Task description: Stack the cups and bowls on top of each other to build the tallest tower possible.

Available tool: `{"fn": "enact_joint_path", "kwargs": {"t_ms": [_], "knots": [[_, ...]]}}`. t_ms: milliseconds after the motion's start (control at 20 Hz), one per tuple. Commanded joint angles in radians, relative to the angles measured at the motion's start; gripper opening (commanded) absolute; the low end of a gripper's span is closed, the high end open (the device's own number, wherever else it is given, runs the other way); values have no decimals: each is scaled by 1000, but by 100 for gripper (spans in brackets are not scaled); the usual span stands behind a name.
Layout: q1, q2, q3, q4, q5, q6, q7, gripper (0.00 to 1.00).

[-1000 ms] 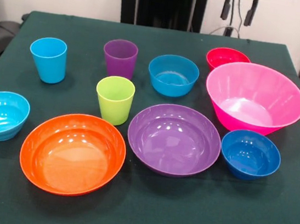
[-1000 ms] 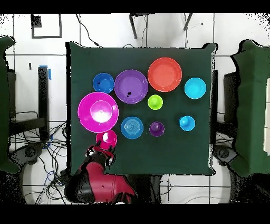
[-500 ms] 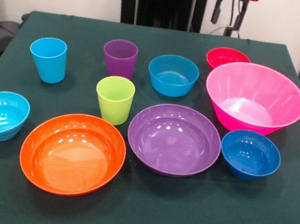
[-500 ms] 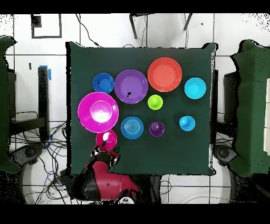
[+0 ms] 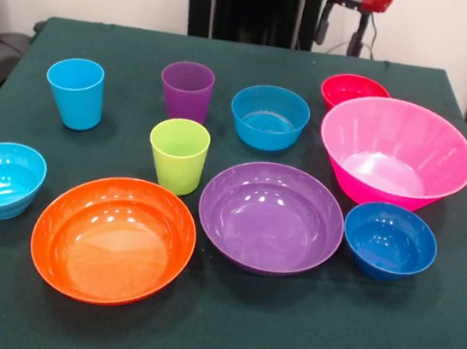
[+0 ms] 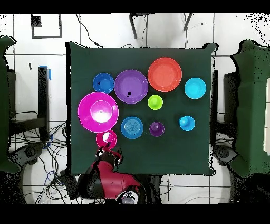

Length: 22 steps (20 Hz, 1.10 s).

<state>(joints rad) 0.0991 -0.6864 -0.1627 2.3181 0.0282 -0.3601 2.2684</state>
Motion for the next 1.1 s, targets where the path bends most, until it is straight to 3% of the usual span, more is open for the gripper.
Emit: {"fn": "enact_joint_path", "kwargs": {"t_ms": [50, 1100], "knots": [[-15, 145, 89, -91, -32, -96, 151, 100], [24, 170, 89, -101, 35, -133, 164, 100]]}}
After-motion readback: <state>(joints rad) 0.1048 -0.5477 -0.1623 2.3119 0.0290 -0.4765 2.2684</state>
